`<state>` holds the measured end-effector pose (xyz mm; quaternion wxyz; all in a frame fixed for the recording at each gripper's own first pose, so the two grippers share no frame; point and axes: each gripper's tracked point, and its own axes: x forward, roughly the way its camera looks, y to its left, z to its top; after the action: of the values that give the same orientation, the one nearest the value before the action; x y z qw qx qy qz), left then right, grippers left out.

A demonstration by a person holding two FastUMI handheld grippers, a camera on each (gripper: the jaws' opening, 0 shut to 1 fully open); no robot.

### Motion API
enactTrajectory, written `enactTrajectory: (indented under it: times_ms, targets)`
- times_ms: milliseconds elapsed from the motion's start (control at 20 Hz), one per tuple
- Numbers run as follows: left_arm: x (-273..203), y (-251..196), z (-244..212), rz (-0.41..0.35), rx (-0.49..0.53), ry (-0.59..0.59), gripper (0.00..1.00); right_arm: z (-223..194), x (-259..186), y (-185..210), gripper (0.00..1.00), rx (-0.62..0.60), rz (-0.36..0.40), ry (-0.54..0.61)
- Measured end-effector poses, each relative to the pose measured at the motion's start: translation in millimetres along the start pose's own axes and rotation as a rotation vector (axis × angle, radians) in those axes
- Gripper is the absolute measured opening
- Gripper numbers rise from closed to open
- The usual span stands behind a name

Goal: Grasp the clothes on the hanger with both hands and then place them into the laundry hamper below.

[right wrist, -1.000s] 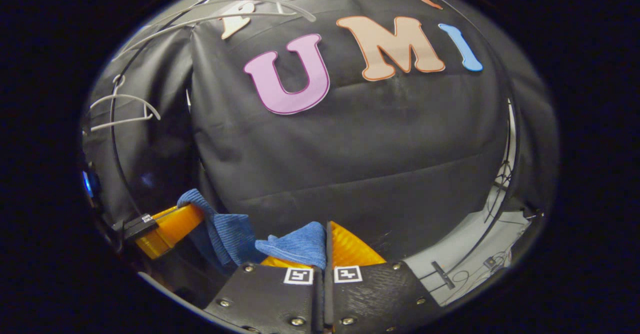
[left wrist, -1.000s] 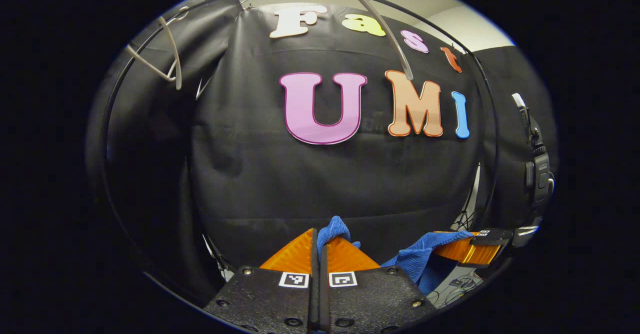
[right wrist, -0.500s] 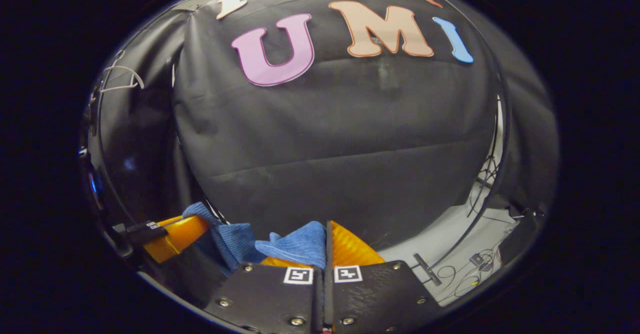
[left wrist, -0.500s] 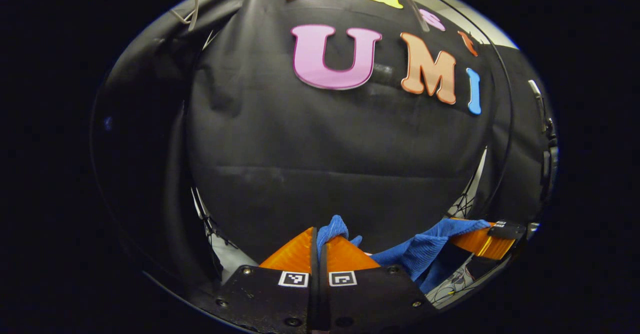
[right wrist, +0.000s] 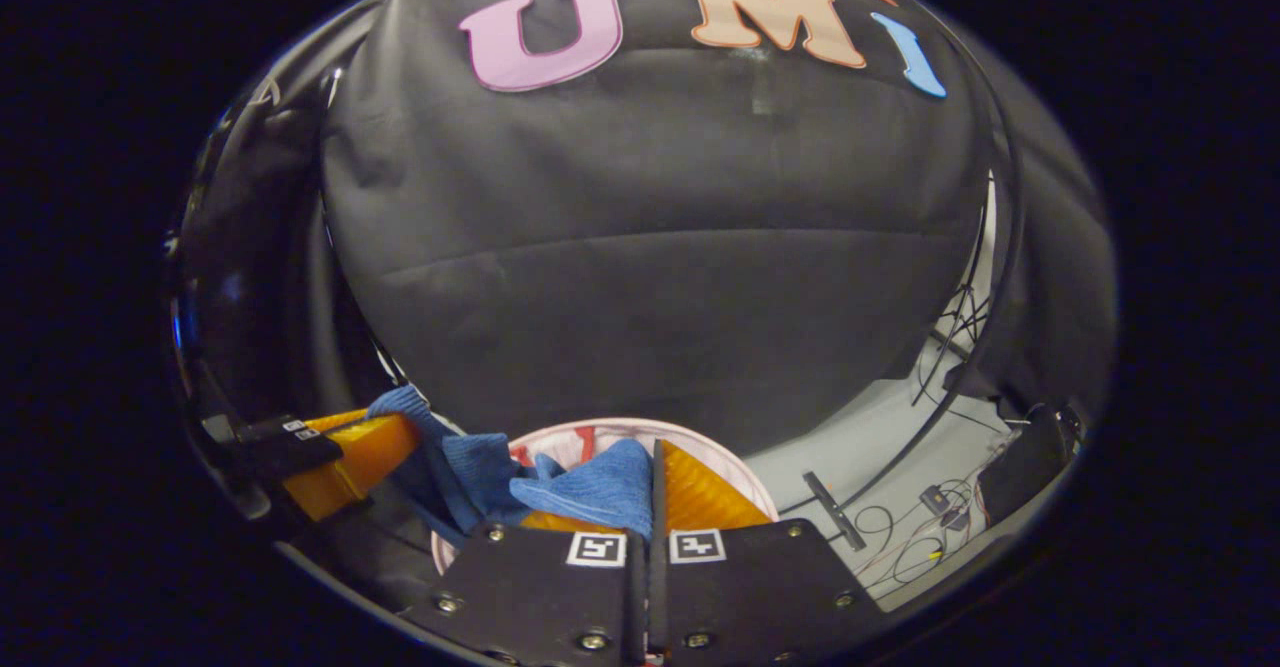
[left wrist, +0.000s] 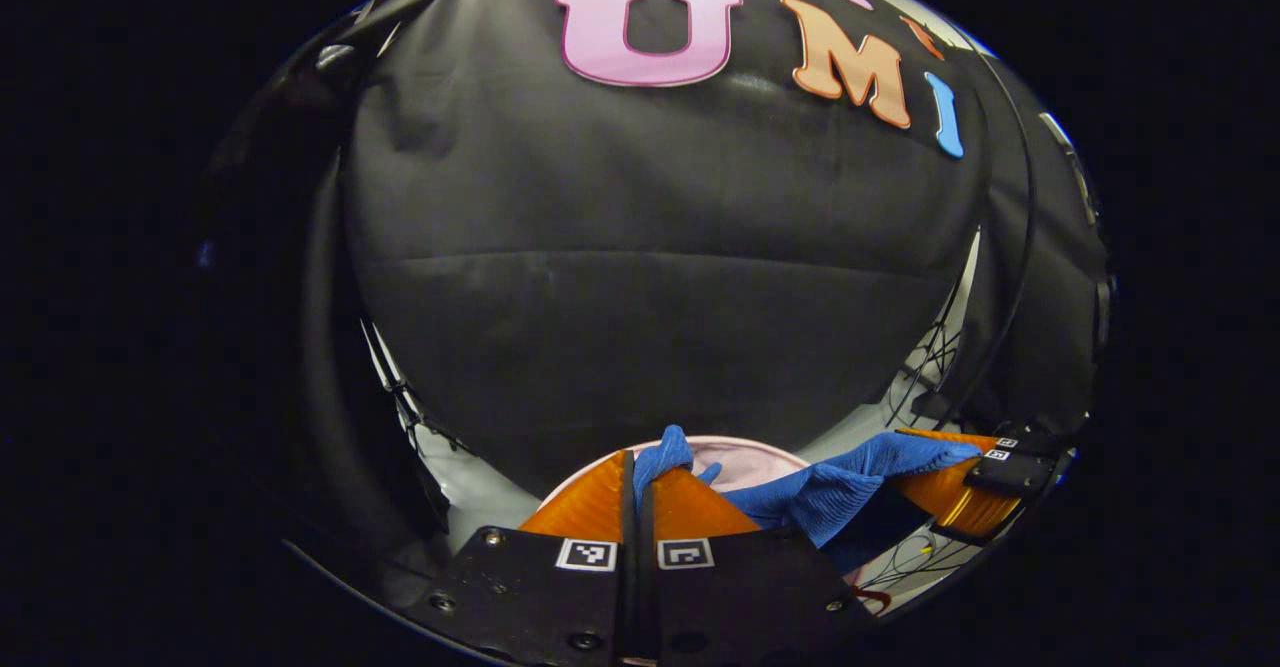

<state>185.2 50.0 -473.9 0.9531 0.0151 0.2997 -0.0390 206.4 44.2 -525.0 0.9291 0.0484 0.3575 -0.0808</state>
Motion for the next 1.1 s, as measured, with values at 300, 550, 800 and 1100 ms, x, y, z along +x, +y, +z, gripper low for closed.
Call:
enactTrajectory:
  times_ms: [300, 550, 800, 1100]
  targets:
    - [1.0, 8.6, -44.1, 0.009, 0.021, 0.115, 0.05, -34.3, 2.5, -6.4, 0.03, -0.032, -0.032, 0.067]
    - [-11.6, 3.5, -58.7, 0.001, -0.006, 0.173, 0.61, -29.8, -20.4, 3.5, 0.37, -0.036, -0.022, 0.061]
    - [-45.7, 6.3, -20.4, 0.006, -0.011, 0.085, 0.98, -12.3, -56.8, 0.0, 1.0, -0.094, -0.071, 0.026]
    - [-87.9, 3.7, 14.7, -0.029, 0.007, 0.019, 0.98, 21.6, -90.1, -2.4, 0.99, -0.055, -0.09, -0.035]
